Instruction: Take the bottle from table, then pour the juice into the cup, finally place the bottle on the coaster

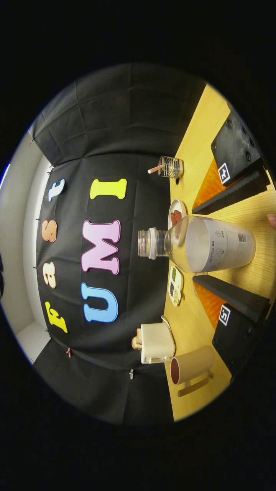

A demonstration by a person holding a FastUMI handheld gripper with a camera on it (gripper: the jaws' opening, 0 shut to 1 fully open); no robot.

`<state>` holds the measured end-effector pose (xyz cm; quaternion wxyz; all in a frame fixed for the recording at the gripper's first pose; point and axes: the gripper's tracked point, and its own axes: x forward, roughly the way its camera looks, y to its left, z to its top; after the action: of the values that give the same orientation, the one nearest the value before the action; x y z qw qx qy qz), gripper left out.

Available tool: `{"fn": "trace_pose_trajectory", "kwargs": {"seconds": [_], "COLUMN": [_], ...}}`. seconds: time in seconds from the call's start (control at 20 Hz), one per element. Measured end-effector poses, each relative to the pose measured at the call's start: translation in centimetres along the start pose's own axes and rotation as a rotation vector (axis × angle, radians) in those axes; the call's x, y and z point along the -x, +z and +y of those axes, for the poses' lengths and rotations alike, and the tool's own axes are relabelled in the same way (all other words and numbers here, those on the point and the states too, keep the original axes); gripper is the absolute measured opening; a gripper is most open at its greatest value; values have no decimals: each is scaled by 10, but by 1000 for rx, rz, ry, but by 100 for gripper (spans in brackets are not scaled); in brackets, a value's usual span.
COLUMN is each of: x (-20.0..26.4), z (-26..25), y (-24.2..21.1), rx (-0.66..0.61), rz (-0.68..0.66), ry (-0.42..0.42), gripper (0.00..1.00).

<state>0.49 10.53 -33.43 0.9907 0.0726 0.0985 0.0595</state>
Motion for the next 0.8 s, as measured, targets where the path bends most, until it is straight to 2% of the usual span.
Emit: {"fn": "trace_pose_trajectory", "kwargs": {"seconds": [0.1, 0.15, 0.2, 0.35, 0.6, 0.8], "x": [-2, -1, -2, -1, 0, -12], "z": [-1, -2, -1, 1, 19, 56], "y": [0, 1, 0, 3, 55, 71], "rx": [5, 5, -1, 16, 157, 283], "rz": [-1, 0, 4, 32, -21, 20], "ry": [-5, -9, -11, -19, -17, 48], "gripper": [94, 89, 79, 76, 73, 73]}}
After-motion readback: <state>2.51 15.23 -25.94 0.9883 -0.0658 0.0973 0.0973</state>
